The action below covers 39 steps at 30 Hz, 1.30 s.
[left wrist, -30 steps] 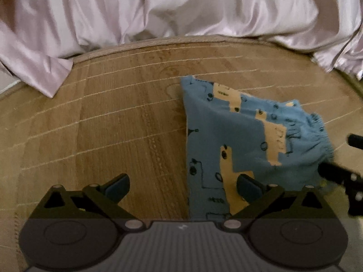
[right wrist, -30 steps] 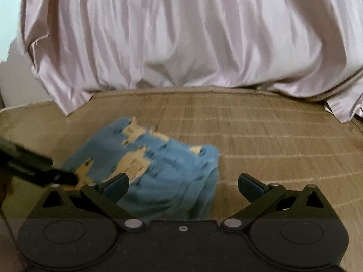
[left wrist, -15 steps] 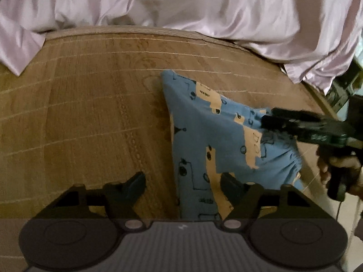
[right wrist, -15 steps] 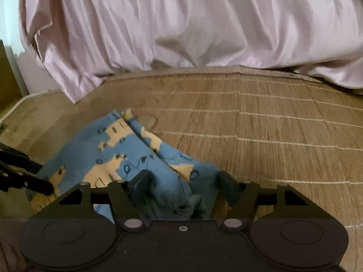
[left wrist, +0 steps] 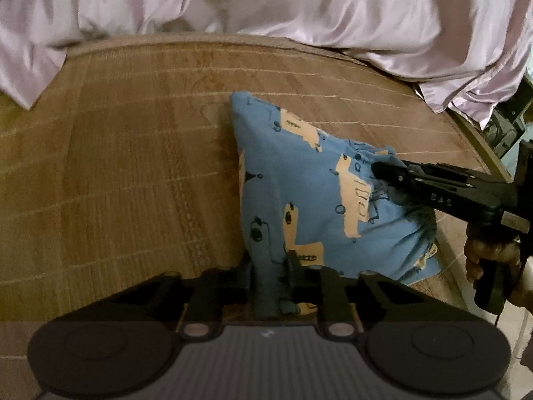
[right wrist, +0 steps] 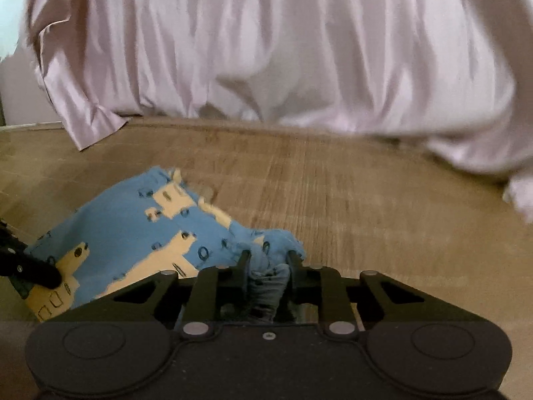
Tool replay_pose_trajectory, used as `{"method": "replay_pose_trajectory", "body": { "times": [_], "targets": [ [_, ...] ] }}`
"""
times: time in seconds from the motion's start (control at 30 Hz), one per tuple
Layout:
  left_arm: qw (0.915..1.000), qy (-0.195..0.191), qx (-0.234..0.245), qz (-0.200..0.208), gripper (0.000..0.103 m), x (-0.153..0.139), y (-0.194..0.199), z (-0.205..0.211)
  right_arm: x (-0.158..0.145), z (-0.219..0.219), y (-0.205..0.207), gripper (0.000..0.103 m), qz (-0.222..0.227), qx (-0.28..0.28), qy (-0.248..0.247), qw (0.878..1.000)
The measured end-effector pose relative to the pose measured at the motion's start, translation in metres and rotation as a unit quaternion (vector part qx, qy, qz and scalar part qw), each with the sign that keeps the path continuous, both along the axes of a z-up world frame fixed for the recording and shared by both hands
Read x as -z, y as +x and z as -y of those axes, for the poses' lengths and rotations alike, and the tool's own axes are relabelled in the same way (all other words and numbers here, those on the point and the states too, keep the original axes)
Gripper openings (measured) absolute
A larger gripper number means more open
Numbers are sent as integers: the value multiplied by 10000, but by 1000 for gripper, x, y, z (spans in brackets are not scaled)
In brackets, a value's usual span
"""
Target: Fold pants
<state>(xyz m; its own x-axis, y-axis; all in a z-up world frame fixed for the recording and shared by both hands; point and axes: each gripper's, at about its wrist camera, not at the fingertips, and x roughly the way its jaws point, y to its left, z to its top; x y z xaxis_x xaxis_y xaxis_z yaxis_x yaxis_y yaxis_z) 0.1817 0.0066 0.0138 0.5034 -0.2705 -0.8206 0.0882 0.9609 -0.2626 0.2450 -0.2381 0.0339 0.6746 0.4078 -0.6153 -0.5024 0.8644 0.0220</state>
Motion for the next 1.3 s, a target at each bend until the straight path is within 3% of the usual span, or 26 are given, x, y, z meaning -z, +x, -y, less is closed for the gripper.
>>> {"method": "replay_pose_trajectory", "body": {
  "times": [0.17,0.33,0.43,0.57,0.67,0.73,0.83,0.9,0.93,1.03,1.23,1.3],
  "targets": [
    [9993,243,150,259,16,-13,11,9,-32,-20,26,21,530,-189,-98,9984],
    [9982,204,-21,562,15,-29,46,0,-56,-45,74,21,929,-417,-106,9947],
    [9968,261,-188,726,16,-38,74,-9,-50,-60,104,22,840,-475,-170,9952],
    [9969,337,-424,562,16,-29,109,-23,-8,-81,127,26,263,-444,-351,9981],
    [9974,418,-547,203,17,-6,123,-31,14,-87,125,37,132,-214,-533,9983],
    [9973,358,-619,141,22,6,123,-37,4,-79,121,60,213,-3,-347,9992],
    [9972,346,-631,224,26,1,117,-40,-24,-66,109,77,521,136,-251,9982],
    [9967,451,-560,386,27,-7,109,-39,-40,-58,98,81,683,186,-237,9972],
    [9957,545,-540,512,34,-13,105,-37,-51,-53,89,85,759,201,-196,9967],
    [9929,663,-640,756,66,-30,92,-35,-79,-40,60,98,1023,347,-76,9941],
    [9841,712,-743,1449,96,-67,45,-25,-120,-13,-26,102,1261,661,373,9891],
    [9802,745,-791,1653,100,-74,25,-24,-125,-8,-54,102,1225,744,500,9884]
  ]
}}
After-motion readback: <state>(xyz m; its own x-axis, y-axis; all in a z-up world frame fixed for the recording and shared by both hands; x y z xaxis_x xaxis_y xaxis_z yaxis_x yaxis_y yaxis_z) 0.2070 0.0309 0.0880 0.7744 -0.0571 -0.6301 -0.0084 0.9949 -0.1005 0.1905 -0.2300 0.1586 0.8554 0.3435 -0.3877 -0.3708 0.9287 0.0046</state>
